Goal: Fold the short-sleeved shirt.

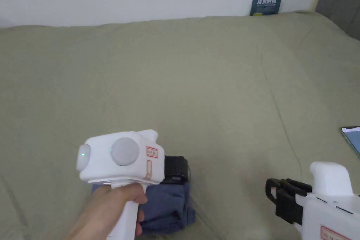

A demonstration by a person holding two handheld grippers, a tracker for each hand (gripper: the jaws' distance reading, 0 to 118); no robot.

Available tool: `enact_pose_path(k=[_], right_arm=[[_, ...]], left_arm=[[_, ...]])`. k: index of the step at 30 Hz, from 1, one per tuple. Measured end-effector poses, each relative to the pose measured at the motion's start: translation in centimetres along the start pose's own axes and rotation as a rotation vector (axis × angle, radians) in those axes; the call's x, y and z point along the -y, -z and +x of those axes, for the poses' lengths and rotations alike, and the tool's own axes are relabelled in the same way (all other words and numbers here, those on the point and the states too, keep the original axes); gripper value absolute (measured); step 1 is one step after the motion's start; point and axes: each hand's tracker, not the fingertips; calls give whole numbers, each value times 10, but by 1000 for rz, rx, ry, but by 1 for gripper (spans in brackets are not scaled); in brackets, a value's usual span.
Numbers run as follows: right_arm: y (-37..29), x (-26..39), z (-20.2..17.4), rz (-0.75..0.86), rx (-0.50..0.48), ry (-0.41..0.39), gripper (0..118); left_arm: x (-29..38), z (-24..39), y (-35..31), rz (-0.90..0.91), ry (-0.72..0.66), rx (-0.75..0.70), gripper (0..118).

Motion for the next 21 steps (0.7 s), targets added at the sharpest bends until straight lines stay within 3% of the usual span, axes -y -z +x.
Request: enact_pose_path(k=[2, 7, 9, 12, 15, 16, 18, 21], right_arm=[[2, 1, 0, -2, -4, 8, 1], [6, 3, -4, -11, -27, 32, 1], [7, 4, -8, -18, -31, 31, 1], [6, 6, -13, -31, -23, 18, 1], [4, 7, -16, -48, -11, 5, 1], [3, 7, -16, -56, -1, -5, 1], [2, 7, -17, -62, 7, -20, 1], [7, 3, -18, -82, 18, -28, 1]], left_arm=[[-4, -29, -15, 76, -40, 53, 5], [5, -77, -4, 48, -133, 17, 5], [6, -78, 17, 49, -91, -14, 5], [18, -54, 54, -18, -67, 115, 5], [27, -39, 91, -98, -158, 298, 5], [31, -36, 97, -103, -196, 318, 5], [30, -33, 103, -62, -106, 322, 5], [29, -44, 95, -84, -166, 319, 5]])
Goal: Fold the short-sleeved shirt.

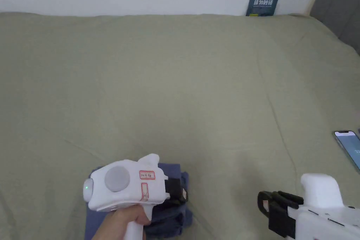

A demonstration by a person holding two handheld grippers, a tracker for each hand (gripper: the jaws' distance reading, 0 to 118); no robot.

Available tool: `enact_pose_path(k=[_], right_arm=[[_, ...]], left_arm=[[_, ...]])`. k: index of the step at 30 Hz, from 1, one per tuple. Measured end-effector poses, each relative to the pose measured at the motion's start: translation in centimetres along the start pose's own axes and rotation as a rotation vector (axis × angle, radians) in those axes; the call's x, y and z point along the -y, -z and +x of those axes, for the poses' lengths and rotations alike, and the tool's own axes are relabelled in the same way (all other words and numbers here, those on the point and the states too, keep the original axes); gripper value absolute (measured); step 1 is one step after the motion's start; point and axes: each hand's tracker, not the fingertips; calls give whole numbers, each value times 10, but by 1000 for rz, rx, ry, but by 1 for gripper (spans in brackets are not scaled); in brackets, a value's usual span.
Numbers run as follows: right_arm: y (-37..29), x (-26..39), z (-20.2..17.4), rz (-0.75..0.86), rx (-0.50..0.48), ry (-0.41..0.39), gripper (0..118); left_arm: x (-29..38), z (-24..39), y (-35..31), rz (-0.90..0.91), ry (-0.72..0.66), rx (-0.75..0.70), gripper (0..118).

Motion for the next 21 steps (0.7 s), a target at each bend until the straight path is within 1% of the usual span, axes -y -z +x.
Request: enact_pose_path(k=[1, 2, 3, 4, 6, 8, 10, 11, 12, 14, 15, 17, 18, 19, 20, 21], right_arm=[[3, -3, -2, -3, 4, -11, 1], [5, -5, -5, -4, 7, -16, 1], [8, -8, -8, -4, 2, -21, 1], [14, -12, -14, -9, -19, -26, 1], [29, -19, -26, -27, -70, -40, 1], [53, -25, -42, -63, -128, -61, 1], [81, -30, -56, -106, -183, -49, 1], [96, -33, -63, -136, -227, -38, 1], [111, -35, -68, -157, -291, -35, 1], [146, -35, -77, -207, -379, -17, 1], [165, -33, -77, -249, -459, 25, 1], [192, -28, -71, -306, -562, 129, 1], [207, -22, -64, -367, -660, 186, 1], [220, -17, -58, -406, -711, 231, 1], [228, -11, -50, -410, -720, 261, 1], [235, -6, -43, -406, -742, 292, 1]], left_arm=[[-1, 1, -14, 6, 5, 1, 5], [-1, 2, -29, 40, 40, 4, 5], [-2, 1, -46, 69, 86, -3, 5], [-1, -4, -68, 97, 99, -6, 5], [-3, -20, -108, 150, 59, -19, 5], [2, -41, -144, 184, 39, -89, 5], [3, -62, -169, 227, 32, -159, 5], [4, -72, -177, 232, 17, -192, 5], [5, -81, -181, 235, -10, -218, 5], [7, -100, -183, 244, -45, -227, 5], [7, -109, -181, 228, -64, -221, 5], [9, -121, -176, 222, -84, -198, 5], [9, -126, -174, 215, -78, -165, 5], [9, -131, -173, 214, -115, -124, 5], [8, -137, -171, 201, -138, -70, 9], [8, -141, -169, 189, -147, -18, 24]])
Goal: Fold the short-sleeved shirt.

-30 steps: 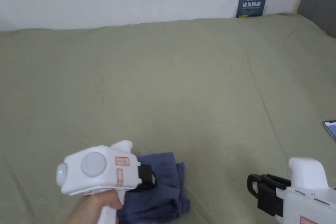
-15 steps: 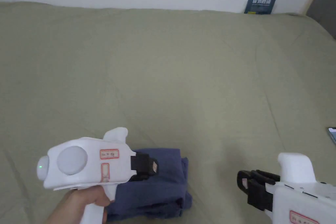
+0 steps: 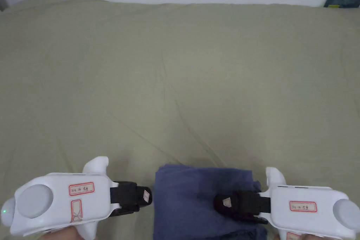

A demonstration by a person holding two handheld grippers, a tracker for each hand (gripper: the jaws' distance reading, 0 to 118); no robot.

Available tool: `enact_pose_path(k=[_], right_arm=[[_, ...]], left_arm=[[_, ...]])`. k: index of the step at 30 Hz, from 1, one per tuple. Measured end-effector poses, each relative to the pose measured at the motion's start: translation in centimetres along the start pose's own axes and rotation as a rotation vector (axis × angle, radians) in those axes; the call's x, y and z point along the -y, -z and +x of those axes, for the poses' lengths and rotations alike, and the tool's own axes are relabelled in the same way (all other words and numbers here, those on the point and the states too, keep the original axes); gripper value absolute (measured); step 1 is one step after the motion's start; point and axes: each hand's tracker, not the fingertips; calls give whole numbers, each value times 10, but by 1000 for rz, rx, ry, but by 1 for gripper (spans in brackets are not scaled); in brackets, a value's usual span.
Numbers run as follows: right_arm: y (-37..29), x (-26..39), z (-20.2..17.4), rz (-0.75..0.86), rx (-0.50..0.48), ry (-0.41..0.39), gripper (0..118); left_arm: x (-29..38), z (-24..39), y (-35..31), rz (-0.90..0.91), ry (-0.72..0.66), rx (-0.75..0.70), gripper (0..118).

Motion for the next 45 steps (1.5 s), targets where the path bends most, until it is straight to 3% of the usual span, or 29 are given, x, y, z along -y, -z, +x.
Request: enact_pose_path(k=[1, 2, 3, 5, 9, 12, 14, 15, 16, 17, 18, 21, 27, 31, 34, 36, 38, 43, 45], right_arm=[[-2, 1, 12, -8, -49, 50, 1], [-4, 0, 21, -5, -94, 105, 1], [-6, 1, 25, 1, -115, 130, 1], [-8, 3, 25, 10, -104, 115, 1], [-6, 2, 23, 4, -106, 118, 1], [-7, 2, 21, 6, -101, 113, 1], [-7, 3, 18, 5, -88, 114, 1], [-8, 2, 16, 1, -68, 106, 1], [-10, 1, 11, 4, -56, 101, 1], [-12, 1, 7, 9, -42, 91, 1], [-16, 1, 2, 20, -23, 66, 1], [-29, -2, -20, 37, 51, -9, 1], [-66, -8, -71, 165, 115, -137, 1], [-74, -21, -94, 224, 137, -171, 1], [-78, -32, -101, 256, 157, -174, 1], [-78, -35, -104, 267, 170, -176, 1], [-80, -39, -106, 270, 191, -185, 1], [-76, -45, -105, 280, 244, -166, 1], [-76, -47, -104, 285, 253, -168, 1]], left_arm=[[-1, -2, 1, -7, 7, 21, 61], [-2, -5, 2, -12, 7, 63, 110], [-4, -7, 7, -30, 5, 104, 118], [-6, -13, 19, -45, -30, 227, 118], [-3, -21, 56, -121, -68, 261, 118], [-2, -19, 73, -129, -133, 466, 118], [1, -19, 86, -143, -119, 437, 118], [3, -17, 84, -132, -88, 424, 114], [1, -15, 78, -115, -71, 393, 98], [0, -16, 73, -108, -55, 329, 31], [0, -23, 72, -77, -19, 218, 21], [-2, -30, 64, -128, -68, 303, 21], [-44, -49, -27, -65, -10, 206, 21], [-102, -105, -116, -46, 31, -62, 21], [-143, -151, -176, -28, -10, -191, 21], [-159, -169, -204, -16, 5, -201, 21], [-174, -195, -221, -7, -71, -214, 21], [-198, -227, -232, -22, -81, -317, 21], [-202, -236, -233, -24, -82, -298, 21]])
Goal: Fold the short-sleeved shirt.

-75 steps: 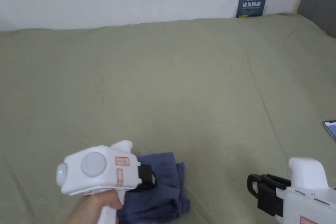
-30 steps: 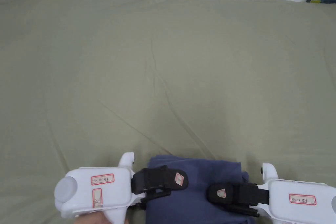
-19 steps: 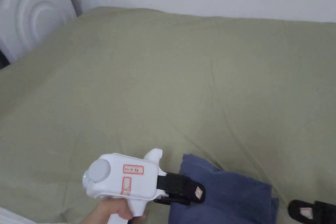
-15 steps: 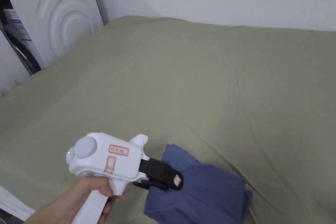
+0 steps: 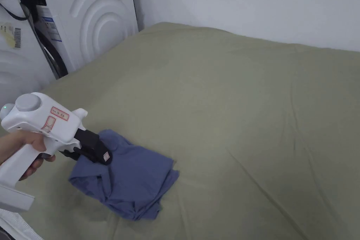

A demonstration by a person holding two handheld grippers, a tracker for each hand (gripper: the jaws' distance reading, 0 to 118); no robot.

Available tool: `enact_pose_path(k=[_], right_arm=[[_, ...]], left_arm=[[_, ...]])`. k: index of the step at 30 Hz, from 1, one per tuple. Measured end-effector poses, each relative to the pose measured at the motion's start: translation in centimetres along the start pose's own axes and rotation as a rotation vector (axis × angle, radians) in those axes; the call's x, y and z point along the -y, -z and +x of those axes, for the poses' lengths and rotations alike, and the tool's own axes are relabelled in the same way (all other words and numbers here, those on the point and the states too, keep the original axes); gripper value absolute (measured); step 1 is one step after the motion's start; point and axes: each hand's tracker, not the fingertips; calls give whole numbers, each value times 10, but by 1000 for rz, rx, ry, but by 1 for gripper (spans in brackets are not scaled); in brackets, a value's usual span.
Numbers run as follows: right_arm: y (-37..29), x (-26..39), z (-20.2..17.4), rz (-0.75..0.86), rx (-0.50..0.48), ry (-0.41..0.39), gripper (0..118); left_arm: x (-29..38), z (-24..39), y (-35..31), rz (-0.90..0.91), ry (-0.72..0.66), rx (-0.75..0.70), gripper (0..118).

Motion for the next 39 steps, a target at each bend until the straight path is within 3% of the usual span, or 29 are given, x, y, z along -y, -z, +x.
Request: enact_pose_path(k=[1, 2, 4, 5, 6, 10, 11, 12, 13, 15, 17, 19, 22, 23, 26, 28, 30, 34, 39], right_arm=[[1, -1, 0, -2, -2, 5, 1], [2, -1, 0, -5, -11, 8, 1], [2, -4, 10, -9, -5, 5, 1], [2, -4, 10, -16, -5, -4, 1], [2, -5, 9, -20, -4, -12, 1], [-3, -5, 2, 5, -3, -33, 1], [-6, -5, -1, 21, 13, -51, 1], [-10, -4, -4, 42, 37, -82, 1], [-15, -4, -8, 66, 58, -95, 1], [-28, -3, -17, 125, 115, -134, 1], [-41, -3, -31, 182, 239, -220, 1], [-51, -3, -43, 233, 338, -298, 1], [-67, -3, -63, 368, 562, -385, 1], [-70, -3, -68, 416, 618, -417, 1], [-78, -4, -71, 533, 729, -558, 1], [-84, -3, -79, 565, 735, -639, 1], [-92, 2, -87, 596, 742, -665, 1], [-112, 8, -96, 627, 705, -614, 1], [-128, 22, -91, 649, 654, -559, 1]], left_arm=[[3, 0, 2, 12, -4, 14, 21], [3, 4, 3, 4, 3, 4, 36], [4, 1, 1, 35, 37, -24, 113], [6, 4, 1, 53, 49, -27, 115], [10, 7, -12, 191, 16, -18, 113], [31, 42, -30, 245, 69, -111, 109], [27, 60, -30, 277, 107, -120, 83], [35, 80, -32, 340, 177, -117, 36], [41, 101, -29, 354, 220, -105, 0], [56, 157, -16, 469, 310, -185, 0], [71, 219, -3, 433, 305, -95, 0], [108, 269, 23, 510, 271, 5, 0], [156, 364, 37, 675, 455, -100, 0], [160, 380, 48, 705, 454, -106, 0], [191, 443, 54, 879, 551, -126, 0], [209, 482, 55, 886, 596, -66, 0], [220, 502, 51, 881, 610, -66, 0], [235, 518, 36, 978, 632, -131, 0], [252, 492, 30, 984, 631, -141, 0]])
